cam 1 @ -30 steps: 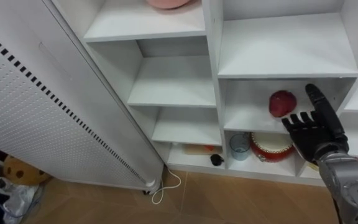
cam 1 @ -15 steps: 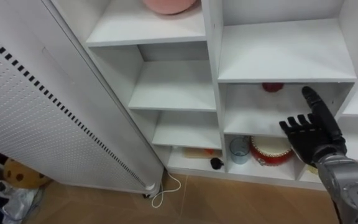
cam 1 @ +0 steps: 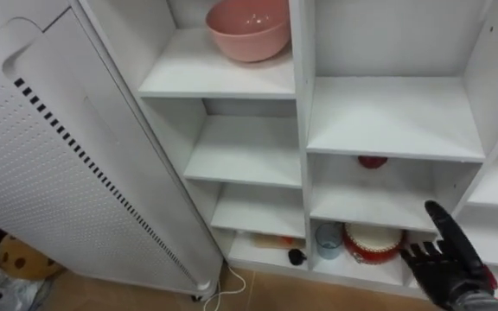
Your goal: Arrange fruit in the closet
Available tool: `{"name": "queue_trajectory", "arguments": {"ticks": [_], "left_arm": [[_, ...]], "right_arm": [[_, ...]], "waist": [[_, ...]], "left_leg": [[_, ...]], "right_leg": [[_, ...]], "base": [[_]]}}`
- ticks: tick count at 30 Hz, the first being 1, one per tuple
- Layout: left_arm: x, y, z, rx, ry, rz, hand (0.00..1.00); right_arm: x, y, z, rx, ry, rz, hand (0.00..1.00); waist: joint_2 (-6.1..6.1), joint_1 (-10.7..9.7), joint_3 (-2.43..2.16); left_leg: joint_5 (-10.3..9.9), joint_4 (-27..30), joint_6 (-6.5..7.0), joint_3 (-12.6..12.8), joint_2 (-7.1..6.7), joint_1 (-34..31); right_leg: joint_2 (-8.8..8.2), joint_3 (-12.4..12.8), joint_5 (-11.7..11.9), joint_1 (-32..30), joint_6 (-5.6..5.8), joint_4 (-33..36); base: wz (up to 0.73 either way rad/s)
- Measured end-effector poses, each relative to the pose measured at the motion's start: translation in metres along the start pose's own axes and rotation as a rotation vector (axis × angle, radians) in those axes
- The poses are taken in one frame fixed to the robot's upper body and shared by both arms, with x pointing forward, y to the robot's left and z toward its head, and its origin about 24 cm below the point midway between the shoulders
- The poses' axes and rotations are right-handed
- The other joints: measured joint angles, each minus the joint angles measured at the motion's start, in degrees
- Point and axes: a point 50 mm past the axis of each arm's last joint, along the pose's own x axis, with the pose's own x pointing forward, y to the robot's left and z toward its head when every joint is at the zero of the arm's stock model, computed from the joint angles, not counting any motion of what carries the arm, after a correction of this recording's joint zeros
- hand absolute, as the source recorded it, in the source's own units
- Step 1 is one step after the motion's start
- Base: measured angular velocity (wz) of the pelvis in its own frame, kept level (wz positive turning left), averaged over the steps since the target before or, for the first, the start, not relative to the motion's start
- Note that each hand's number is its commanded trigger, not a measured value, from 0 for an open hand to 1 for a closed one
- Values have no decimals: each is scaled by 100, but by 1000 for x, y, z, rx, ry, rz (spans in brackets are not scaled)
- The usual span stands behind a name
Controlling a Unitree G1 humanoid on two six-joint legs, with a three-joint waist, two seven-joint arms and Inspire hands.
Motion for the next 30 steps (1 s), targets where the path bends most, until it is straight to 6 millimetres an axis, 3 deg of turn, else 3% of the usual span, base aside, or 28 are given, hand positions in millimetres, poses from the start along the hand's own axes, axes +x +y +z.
{"name": "queue_trajectory", "arguments": {"ticks": [8, 12, 14, 17, 19, 22, 30], "left_arm": [[2, 11, -7, -58, 41, 22, 0], [3, 18, -5, -65, 26, 63, 0], [3, 21, -8, -89, 31, 89, 0], [2, 24, -13, -89, 37, 116, 0], [2, 24, -16, -75, 43, 122, 0], [1, 25, -25, -107, 70, 130, 0], [-2, 25, -35, -153, 93, 185, 0]], "right_arm": [[-32, -117, 0, -242, 93, -277, 0], [-58, -167, -15, -579, 261, -406, 0], [-73, -189, -23, -740, 359, -451, 0], [-100, -223, -31, -929, 514, -513, 0], [-121, -246, -31, -1010, 607, -563, 0], [-135, -260, -29, -1104, 673, -591, 0], [-155, -276, -45, -1251, 794, -547, 0]], "waist": [[16, -189, 17], [-59, -292, 16], [-140, -348, -34], [-362, -488, -94], [-545, -570, -182], [-648, -661, -236], [-660, -808, -236]], "left_leg": [[3, -424, -10, -15, 17, 621], [6, -703, -15, 50, -10, 1023], [15, -853, -32, 48, 2, 1256], [28, -1066, -56, 51, -10, 1683], [19, -1227, -70, 55, -3, 2062], [-15, -1469, -124, 56, 31, 2534], [-24, -1966, -159, 151, 29, 3370]], "right_leg": [[165, -138, 127, 796, 112, -671], [174, -112, 128, 1128, 129, -868], [252, -84, 133, 1397, 145, -1114], [266, -202, 154, 1867, 164, -1352], [340, -216, 192, 2305, 200, -1691], [462, -197, 335, 2859, 218, -2124], [574, -86, 517, 3652, 258, -2652]], "base": [[9], [-7], [-6], [13], [9], [-8], [-13]]}}
